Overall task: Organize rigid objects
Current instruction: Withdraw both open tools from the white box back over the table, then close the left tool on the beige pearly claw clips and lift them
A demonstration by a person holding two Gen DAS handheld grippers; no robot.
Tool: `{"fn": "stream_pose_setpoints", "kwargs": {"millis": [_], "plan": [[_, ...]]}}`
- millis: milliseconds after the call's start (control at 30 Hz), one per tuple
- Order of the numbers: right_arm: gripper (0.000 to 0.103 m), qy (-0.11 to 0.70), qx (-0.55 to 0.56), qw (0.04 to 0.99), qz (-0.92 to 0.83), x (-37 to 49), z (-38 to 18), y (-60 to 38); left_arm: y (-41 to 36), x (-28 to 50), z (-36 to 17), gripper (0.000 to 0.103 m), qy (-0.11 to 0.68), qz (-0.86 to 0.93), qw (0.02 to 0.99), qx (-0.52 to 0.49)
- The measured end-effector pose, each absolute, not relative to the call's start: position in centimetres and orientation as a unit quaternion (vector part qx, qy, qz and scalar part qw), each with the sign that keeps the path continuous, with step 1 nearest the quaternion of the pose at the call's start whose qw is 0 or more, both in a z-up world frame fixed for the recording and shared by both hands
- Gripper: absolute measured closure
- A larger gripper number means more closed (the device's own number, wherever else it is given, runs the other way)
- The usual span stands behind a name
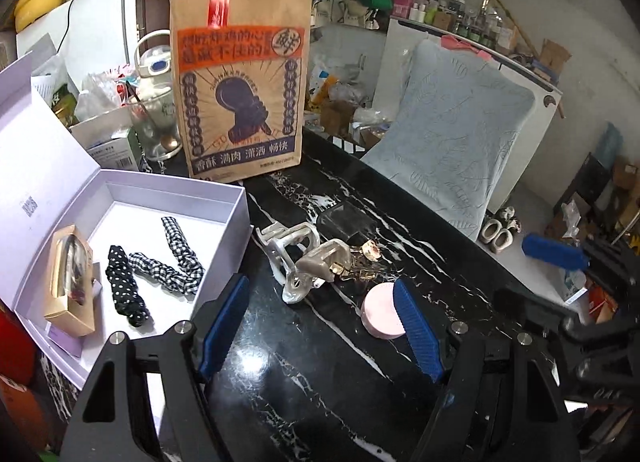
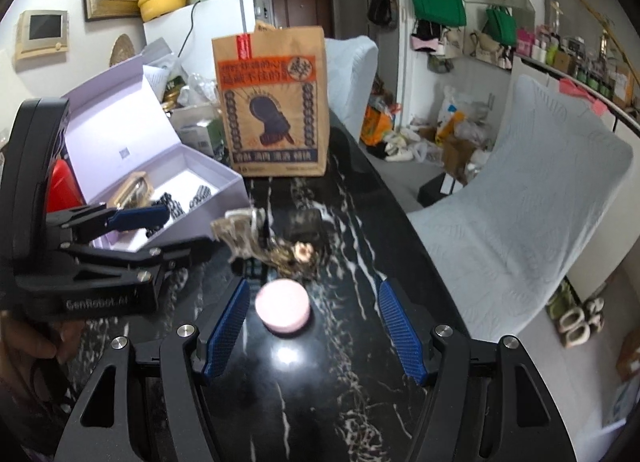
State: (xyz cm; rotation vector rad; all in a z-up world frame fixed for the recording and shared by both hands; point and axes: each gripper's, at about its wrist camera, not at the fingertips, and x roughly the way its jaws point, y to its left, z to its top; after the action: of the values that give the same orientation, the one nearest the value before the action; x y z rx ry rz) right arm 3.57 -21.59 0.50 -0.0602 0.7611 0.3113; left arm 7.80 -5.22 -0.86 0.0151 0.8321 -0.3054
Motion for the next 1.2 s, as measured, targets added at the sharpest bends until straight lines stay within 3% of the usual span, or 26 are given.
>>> {"fn": "stream_pose_setpoints", "kwargs": {"millis": [633,700,800,1200], "plan": [[0.035,0.417,0.014,0.894,0.161,6.2,-4.6,-24.1,-7.2,11.6,-3.7,0.030,0.389,-0.106,0.915,0.027],[0.035,0.418,0.015,0.894,0.161,6.3,-4.7,-24.2,-7.2,11.9,-3.9,0.059,0.388,-0.090,0.917,0.034],[0.035,0.421,0.019,0.893,0.160,6.6,-5.0,-24.4,-7.3,12.3,-4.3,0.069,0.395,-0.094,0.913,0.035],[0.035,0.419,0.019,0.890,0.180,6.5,-4.7,-23.1,-6.0,8.5,-3.1,0.073,0.391,-0.113,0.913,0.044]]}}
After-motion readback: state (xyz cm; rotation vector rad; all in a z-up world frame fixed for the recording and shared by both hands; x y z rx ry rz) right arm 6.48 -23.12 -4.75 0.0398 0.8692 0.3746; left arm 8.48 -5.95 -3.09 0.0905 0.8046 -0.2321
